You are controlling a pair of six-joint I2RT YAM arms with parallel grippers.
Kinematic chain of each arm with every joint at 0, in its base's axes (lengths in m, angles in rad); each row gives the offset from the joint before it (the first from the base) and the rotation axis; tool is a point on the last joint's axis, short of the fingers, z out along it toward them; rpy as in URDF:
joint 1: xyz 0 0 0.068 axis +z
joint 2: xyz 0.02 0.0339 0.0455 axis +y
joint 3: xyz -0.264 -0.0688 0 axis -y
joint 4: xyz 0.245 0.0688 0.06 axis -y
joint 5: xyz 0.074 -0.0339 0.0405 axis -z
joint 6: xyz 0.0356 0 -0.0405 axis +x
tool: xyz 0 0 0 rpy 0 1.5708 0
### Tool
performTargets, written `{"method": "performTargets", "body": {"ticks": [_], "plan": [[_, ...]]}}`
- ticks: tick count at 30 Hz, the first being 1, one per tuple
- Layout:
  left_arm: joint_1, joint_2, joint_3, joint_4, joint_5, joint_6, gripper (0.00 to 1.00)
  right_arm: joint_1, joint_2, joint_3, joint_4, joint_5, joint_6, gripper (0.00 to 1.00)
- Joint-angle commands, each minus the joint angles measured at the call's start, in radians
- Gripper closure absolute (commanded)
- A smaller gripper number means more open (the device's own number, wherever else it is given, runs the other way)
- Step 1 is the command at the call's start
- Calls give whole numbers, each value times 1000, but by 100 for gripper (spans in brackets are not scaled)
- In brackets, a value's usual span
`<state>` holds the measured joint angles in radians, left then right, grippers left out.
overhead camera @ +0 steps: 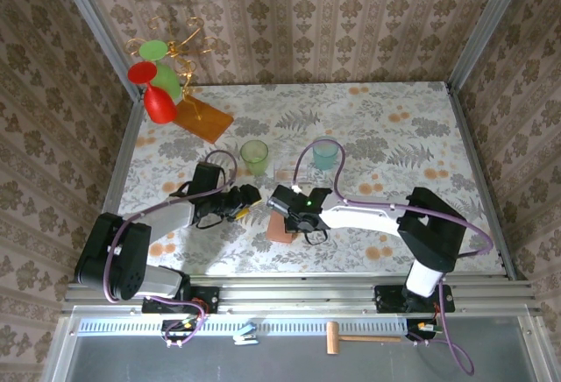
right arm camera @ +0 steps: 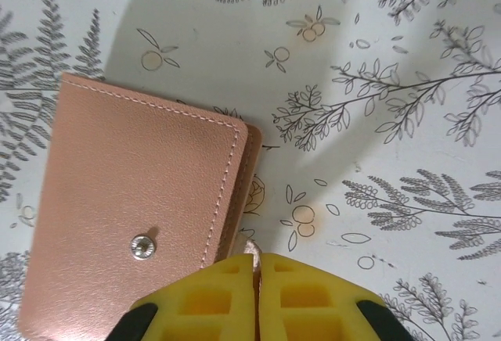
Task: Take the credit cards out of the card holder
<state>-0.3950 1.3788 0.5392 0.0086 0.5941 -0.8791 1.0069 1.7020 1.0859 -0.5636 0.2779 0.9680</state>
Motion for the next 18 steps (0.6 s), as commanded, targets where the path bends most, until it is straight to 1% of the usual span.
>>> {"method": "performTargets", "body": {"ticks": [1, 5, 10, 17, 18], "plan": [[-13, -21, 39, -15, -17, -9, 33, -8, -70, -11, 1, 38, -20, 98], [-19, -21, 50, -13, -24, -11, 33, -10, -116, -6, 2, 40, -69, 98], [-25, -23, 56, -9, -37, -23, 34, -14, -164, 16, 11, 18, -167, 98], [-36, -47, 53, -4, -61, -44, 34, -21, -192, 53, 21, -31, -274, 97], [-38, -51, 54, -5, -62, -44, 34, -24, -190, 59, 46, -36, -277, 97]]}}
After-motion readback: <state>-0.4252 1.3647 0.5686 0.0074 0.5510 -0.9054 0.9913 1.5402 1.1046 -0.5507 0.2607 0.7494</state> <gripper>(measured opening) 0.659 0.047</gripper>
